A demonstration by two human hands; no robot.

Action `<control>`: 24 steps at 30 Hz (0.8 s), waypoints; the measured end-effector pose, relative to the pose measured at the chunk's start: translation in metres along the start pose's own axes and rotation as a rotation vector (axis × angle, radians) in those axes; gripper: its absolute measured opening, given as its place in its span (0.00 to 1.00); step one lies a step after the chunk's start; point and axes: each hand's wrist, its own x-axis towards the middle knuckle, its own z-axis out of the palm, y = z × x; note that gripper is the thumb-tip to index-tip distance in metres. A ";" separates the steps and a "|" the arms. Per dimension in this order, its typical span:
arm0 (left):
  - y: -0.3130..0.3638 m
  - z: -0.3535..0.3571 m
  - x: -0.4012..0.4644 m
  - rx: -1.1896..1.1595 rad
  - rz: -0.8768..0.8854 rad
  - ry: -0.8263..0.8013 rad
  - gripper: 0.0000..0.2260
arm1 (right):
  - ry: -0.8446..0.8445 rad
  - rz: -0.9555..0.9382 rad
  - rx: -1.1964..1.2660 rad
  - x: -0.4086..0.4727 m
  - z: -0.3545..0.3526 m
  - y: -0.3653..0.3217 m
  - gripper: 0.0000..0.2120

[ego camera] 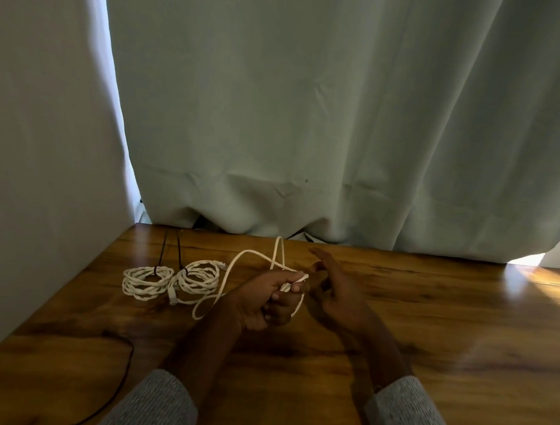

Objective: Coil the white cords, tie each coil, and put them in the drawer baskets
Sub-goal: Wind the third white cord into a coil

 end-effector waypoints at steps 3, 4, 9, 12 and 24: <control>0.000 0.000 -0.002 0.048 -0.037 -0.040 0.15 | 0.148 0.032 -0.001 0.005 0.004 0.011 0.29; 0.000 0.000 -0.003 0.063 -0.043 -0.048 0.16 | 0.144 0.033 -0.029 0.006 0.006 0.014 0.28; -0.001 -0.003 -0.008 0.078 -0.068 -0.098 0.15 | -0.079 0.098 -0.035 0.015 0.024 0.022 0.30; 0.000 -0.007 -0.009 0.088 -0.055 -0.103 0.14 | -0.120 0.058 -0.006 0.026 0.031 0.019 0.13; -0.017 0.027 0.005 0.809 -0.023 0.216 0.10 | 0.123 0.323 1.320 0.014 -0.042 -0.014 0.08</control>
